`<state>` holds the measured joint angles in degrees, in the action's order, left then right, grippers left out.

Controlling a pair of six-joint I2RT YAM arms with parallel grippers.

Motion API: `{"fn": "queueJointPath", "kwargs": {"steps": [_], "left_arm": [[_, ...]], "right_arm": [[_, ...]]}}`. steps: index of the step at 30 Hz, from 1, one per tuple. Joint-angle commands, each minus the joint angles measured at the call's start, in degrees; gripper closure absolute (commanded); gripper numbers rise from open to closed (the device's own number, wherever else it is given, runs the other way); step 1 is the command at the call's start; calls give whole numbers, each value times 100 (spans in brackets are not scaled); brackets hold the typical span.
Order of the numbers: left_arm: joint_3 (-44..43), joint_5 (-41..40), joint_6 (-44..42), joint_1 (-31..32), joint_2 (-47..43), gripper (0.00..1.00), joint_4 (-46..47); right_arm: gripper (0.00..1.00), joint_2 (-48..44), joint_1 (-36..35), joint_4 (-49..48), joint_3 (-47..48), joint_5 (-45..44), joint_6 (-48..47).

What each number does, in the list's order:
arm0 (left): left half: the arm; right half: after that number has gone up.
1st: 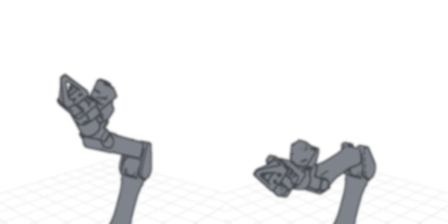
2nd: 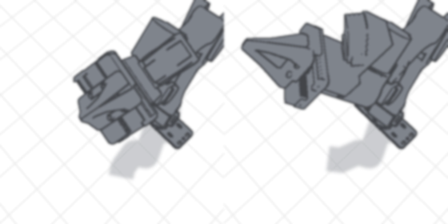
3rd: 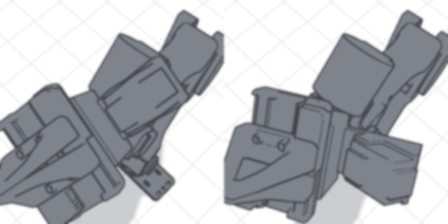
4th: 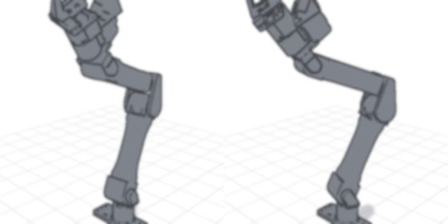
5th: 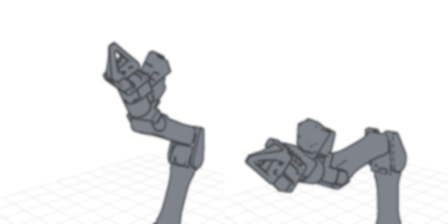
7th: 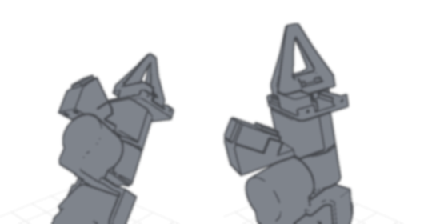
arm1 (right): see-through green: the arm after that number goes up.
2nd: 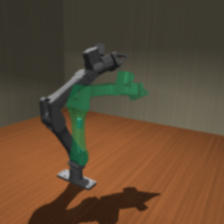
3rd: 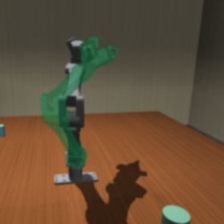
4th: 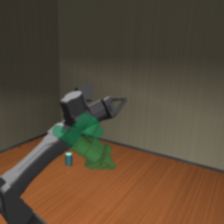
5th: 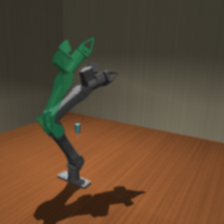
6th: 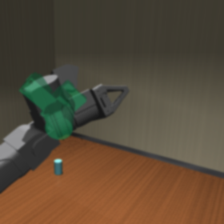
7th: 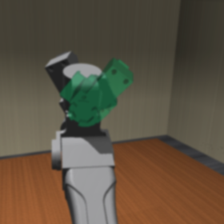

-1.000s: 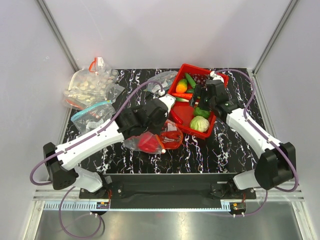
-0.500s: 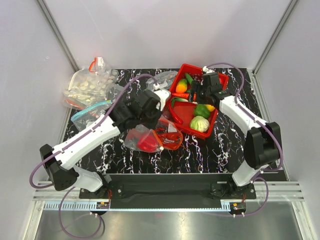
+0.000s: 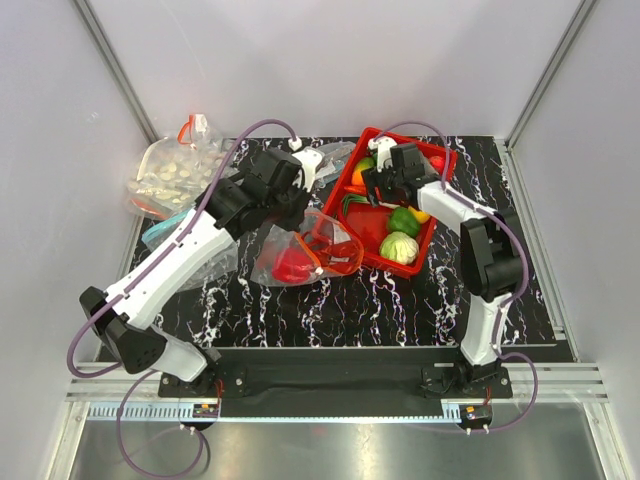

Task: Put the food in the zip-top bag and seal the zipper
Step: Pick up the fake vegetable from the bin.

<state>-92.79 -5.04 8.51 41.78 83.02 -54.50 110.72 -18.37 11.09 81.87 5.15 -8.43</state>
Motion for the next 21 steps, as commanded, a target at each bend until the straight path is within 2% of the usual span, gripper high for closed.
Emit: {"fn": "queueJointPath", "kwargs": {"steps": [1,5,12,17,19,21], "left_arm": [[-90,267,-166,-56,-58,100,255],[-116,257,-201,-135,-102,100,264],[-116,311,-227,-223,-172,100,396],[-107,293,-210,-328,-181,100,405],[-81,328,-183,-355,-190,100,431],[-72,381,-175,-363,-181,100,449]], "right_arm": [[22,309,18,-511,198,117,-1116],[18,784,123,276,881,434,-1512],[14,1442,150,367,1358,-250,-1943],[12,1637,149,516,1656,-6,-2075],[15,1848,149,918,1972,74,-2075],[26,1997,141,1105,2105,206,-2040]]}}
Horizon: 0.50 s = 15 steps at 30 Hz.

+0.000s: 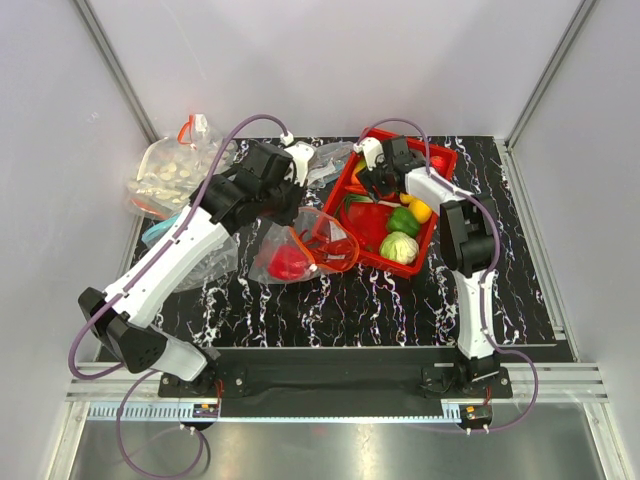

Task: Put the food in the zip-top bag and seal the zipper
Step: Pick up the fake vegetable from the bin.

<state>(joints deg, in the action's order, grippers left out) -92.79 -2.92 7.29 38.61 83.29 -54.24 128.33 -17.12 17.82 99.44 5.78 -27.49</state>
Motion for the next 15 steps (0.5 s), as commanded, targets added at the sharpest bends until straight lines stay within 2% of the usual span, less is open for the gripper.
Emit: {"fn": "queueJointPath", "kwargs": {"steps": [1,5,6,8,9,15], "left_arm": [[-55,169,-52,-38,-207,100,432],[41,169,-70,-55,-216,100,484],[77,169,-87,-64,-251,100,537],[199,134,-87,-73,-321,100,590],[235,107,-105,-82,-383,100,625],[630,54,-140,-91,-655,100,870]], "right_arm": [[29,227,16,493,374,186,-73],[39,-193,16,249,-125,625,33],[49,-421,8,178,-248,678,50],[58,-651,16,73,-512,775,77],[67,-878,8,20,-591,915,129],[67,-1513,8,-324,-1093,1294,506]]}}
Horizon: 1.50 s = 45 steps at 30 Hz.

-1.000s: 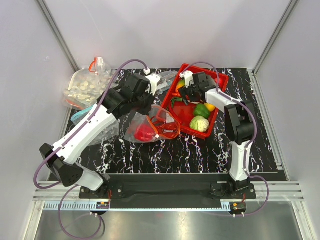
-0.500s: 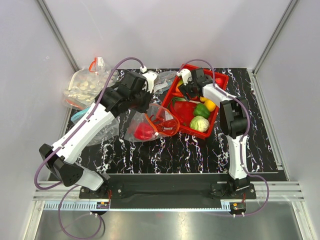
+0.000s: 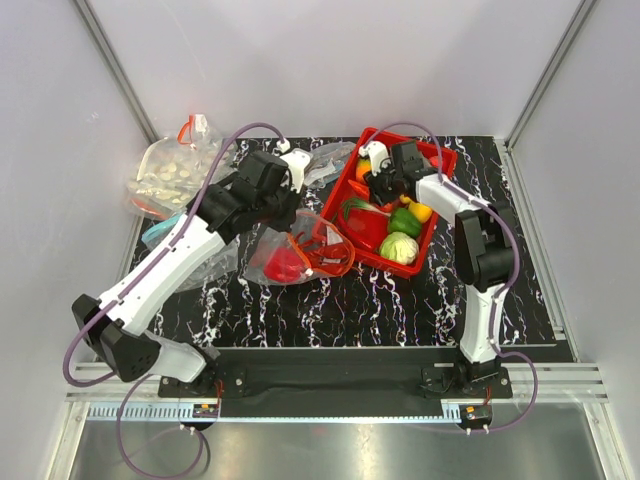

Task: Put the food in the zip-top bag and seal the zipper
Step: Pick up the fake vegetable from the bin, then place the fake vegetable in the zipper food storage bag.

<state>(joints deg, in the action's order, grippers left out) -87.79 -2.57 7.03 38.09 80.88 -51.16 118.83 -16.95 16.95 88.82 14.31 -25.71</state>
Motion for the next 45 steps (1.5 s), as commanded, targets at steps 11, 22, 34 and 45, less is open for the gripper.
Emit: {"fn": "queueJointPath", "kwargs": {"steps": [11,22,34,45], "left_arm": [[517,212,-114,-47,-538,100,791],[860,600,-88,-56,-670,100,1196],[956,503,-44,-64,-670,100,1275],[1124,907,-8,-65,-767,100,1582]], "right_arm": [[79,-1404,87,-825,-479,722,1524],[98,-2442,87,703,-628,2169,3247],[99,-4586,-1143,1601,-2368,2384,3897],[100,-4764,-1627,1181,-2879,2357,4750]]}}
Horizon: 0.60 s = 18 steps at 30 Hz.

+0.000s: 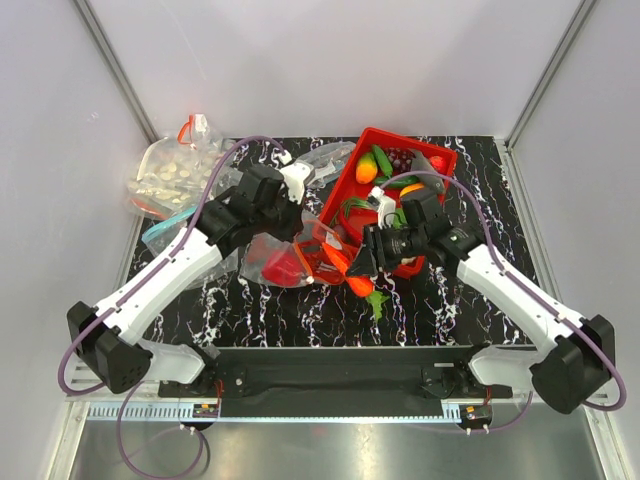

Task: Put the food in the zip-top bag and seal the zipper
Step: Place the fake vegetable in the zipper food storage bag.

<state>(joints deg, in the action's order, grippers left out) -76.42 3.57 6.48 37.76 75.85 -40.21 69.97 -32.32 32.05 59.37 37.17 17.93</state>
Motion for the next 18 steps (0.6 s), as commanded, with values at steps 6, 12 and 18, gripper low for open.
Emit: {"fn": "queueJointPath", "kwargs": {"steps": [6,12,18], "left_arm": [[13,249,64,-32,-343,100,505],[84,310,108,-32,-387,100,593],[101,504,204,-32,-308,100,628]], "right_arm": [[100,929,-117,-718,670,-411,1141],[94,2335,-117,-1385,1857,-297,1651],[15,3163,-214,-1702,2404,-271,1819]]}}
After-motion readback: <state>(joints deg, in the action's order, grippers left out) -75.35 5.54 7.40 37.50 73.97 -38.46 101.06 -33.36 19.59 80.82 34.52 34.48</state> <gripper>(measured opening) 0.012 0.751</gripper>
